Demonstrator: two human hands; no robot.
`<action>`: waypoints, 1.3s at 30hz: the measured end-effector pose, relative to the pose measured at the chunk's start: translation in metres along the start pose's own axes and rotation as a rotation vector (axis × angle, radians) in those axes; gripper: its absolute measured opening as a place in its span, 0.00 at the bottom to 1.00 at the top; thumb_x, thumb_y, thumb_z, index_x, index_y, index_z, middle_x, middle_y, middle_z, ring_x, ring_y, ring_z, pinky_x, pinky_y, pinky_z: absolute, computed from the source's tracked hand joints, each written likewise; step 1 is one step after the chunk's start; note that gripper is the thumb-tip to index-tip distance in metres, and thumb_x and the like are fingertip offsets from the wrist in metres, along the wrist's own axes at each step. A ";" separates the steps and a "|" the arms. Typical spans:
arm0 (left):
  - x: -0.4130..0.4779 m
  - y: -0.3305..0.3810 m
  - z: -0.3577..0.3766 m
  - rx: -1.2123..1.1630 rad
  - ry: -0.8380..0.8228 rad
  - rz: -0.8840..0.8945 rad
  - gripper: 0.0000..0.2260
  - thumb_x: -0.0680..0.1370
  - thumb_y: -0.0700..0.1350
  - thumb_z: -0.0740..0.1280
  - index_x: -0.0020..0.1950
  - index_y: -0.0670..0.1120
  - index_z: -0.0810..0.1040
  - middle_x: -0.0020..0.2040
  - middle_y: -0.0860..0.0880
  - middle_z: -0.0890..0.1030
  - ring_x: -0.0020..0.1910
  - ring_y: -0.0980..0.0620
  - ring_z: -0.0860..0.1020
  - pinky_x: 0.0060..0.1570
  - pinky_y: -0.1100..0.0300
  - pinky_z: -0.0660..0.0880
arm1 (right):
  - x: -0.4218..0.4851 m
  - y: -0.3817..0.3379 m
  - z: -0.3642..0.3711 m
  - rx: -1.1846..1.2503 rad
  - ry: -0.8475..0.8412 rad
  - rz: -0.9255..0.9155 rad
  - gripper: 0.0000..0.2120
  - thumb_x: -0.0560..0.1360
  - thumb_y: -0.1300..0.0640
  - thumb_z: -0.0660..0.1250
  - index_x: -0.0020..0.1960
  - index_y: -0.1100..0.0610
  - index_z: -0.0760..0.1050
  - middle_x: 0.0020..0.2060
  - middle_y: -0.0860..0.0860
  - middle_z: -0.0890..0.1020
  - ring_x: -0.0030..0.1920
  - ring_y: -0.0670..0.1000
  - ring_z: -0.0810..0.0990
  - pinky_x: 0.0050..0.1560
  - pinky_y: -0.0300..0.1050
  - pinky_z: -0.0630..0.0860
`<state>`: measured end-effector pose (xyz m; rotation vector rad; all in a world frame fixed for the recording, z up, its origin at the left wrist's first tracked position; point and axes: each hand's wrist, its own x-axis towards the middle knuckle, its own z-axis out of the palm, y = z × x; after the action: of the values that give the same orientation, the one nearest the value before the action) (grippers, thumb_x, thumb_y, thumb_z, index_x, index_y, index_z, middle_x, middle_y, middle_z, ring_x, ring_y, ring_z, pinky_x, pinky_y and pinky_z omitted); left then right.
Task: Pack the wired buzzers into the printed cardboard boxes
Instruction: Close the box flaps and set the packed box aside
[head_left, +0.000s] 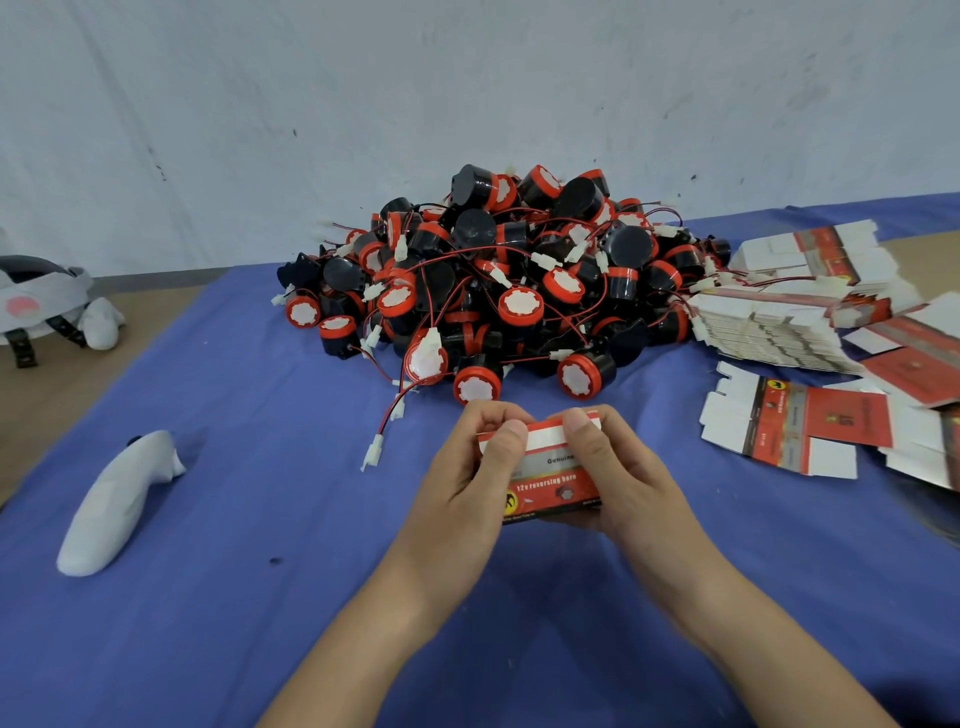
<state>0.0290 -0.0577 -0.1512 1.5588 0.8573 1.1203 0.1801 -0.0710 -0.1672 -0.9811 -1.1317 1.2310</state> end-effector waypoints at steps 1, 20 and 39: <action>0.000 0.000 0.000 0.017 0.002 0.009 0.07 0.80 0.60 0.62 0.49 0.59 0.76 0.46 0.58 0.81 0.44 0.62 0.81 0.42 0.69 0.77 | 0.000 0.000 0.000 -0.002 0.007 0.000 0.21 0.74 0.39 0.65 0.53 0.56 0.77 0.47 0.54 0.85 0.51 0.54 0.86 0.52 0.52 0.84; -0.001 -0.014 -0.002 0.253 0.032 0.142 0.11 0.79 0.64 0.58 0.57 0.62 0.72 0.54 0.61 0.80 0.52 0.58 0.82 0.43 0.63 0.81 | 0.002 0.001 -0.002 0.041 -0.036 0.024 0.21 0.75 0.37 0.63 0.55 0.53 0.80 0.50 0.55 0.85 0.51 0.54 0.86 0.52 0.53 0.84; -0.002 -0.014 -0.001 0.456 0.055 0.368 0.09 0.83 0.61 0.57 0.63 0.65 0.68 0.64 0.62 0.70 0.63 0.60 0.75 0.48 0.64 0.80 | 0.003 -0.005 -0.001 0.316 -0.066 0.181 0.18 0.72 0.46 0.69 0.57 0.54 0.83 0.56 0.60 0.85 0.56 0.59 0.85 0.48 0.52 0.83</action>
<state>0.0280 -0.0556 -0.1649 2.1360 0.9307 1.2894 0.1819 -0.0683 -0.1625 -0.8185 -0.8773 1.5442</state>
